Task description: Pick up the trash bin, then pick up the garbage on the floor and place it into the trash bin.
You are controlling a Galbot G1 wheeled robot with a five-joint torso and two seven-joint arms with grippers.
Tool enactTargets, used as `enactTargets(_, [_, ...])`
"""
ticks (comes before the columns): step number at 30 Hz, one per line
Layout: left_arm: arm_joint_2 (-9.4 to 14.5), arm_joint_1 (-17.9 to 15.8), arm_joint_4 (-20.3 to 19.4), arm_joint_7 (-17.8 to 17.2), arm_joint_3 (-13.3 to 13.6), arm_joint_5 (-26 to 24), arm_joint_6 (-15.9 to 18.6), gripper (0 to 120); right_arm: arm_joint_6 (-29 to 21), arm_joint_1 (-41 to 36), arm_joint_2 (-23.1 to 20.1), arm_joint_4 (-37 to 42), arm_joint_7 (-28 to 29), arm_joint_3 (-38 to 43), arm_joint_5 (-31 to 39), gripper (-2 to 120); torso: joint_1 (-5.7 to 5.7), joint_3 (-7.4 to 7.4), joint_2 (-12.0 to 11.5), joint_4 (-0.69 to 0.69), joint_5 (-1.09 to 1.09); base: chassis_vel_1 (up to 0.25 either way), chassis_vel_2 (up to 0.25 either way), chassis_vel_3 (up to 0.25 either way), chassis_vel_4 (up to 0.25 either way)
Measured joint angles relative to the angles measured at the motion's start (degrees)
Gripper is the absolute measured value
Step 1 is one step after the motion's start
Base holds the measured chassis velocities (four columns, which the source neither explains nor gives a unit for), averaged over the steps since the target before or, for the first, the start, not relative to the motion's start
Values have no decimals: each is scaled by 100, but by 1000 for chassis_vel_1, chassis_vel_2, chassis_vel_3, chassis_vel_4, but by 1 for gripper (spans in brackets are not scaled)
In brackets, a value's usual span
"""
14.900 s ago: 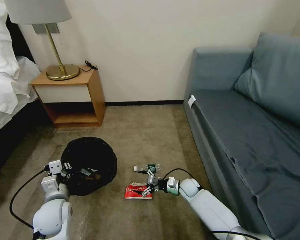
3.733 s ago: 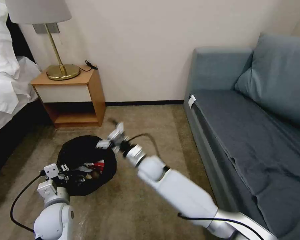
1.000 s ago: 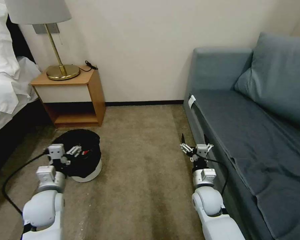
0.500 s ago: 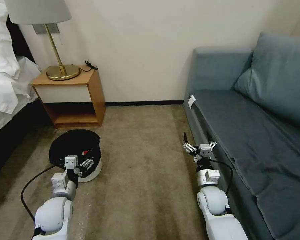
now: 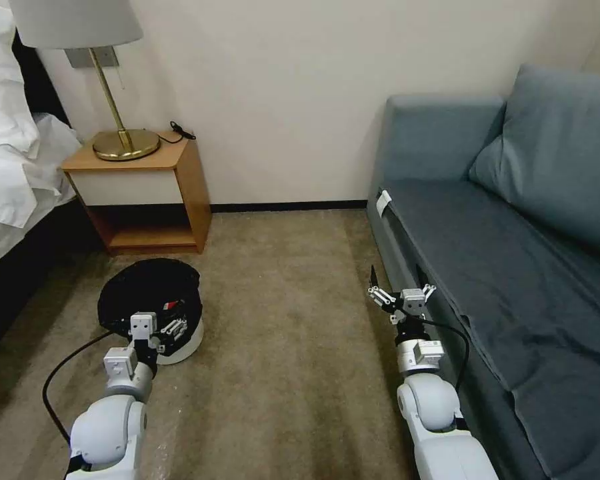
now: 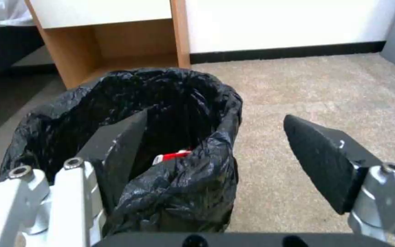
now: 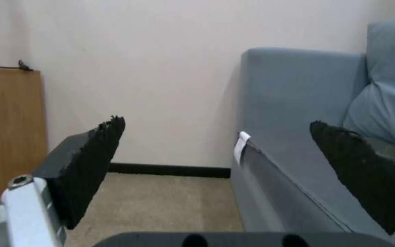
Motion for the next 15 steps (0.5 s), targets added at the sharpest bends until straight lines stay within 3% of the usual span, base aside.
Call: enactTargets(15, [-1,-5,0,0,-5,-2,-4,79,-6,2,-5,4,4,-6,3,100,0,0,0,0,0,0,0,0,0])
